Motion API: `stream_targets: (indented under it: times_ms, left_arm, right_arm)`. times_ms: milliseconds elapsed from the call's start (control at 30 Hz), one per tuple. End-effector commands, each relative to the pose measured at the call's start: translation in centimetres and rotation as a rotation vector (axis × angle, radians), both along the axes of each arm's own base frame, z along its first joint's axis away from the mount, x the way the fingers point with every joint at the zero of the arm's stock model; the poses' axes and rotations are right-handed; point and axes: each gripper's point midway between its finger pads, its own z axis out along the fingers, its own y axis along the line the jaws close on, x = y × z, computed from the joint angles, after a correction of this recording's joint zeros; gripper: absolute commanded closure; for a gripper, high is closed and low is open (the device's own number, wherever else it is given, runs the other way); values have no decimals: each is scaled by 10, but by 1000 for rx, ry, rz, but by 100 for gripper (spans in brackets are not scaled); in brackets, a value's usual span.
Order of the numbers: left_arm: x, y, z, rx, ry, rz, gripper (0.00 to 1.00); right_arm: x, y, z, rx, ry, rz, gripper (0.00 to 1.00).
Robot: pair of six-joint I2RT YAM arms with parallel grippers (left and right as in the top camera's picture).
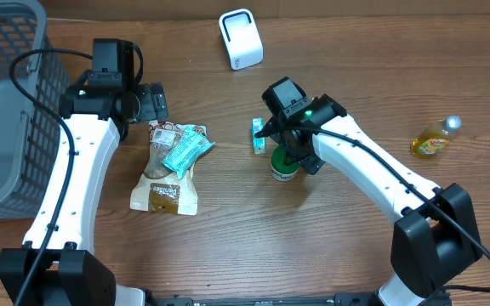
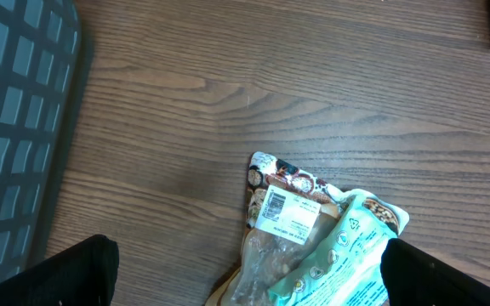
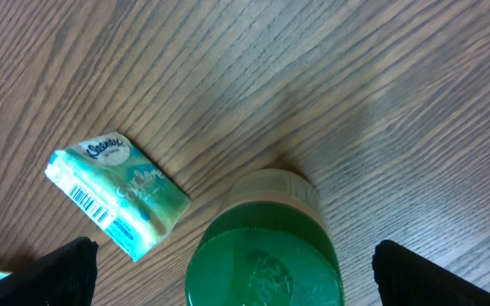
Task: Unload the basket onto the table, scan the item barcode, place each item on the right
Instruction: 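Lower the open right gripper around the green jar lid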
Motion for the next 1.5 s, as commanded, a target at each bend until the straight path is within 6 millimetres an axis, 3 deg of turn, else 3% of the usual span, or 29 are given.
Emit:
stream_targets:
  times_ms: [0,833,1467]
  left_arm:
    - [1,4,6,17,-16,1,0]
    - [1,4,6,17,-16,2,0]
    - [1,4,6,17,-16,2,0]
  right_arm:
    - [0,-4,-1,-26,-8,-7,0]
    - [-18,-4,-6,-16,79,4,0]
    - [-21,-1,-7,2,91,4,0]
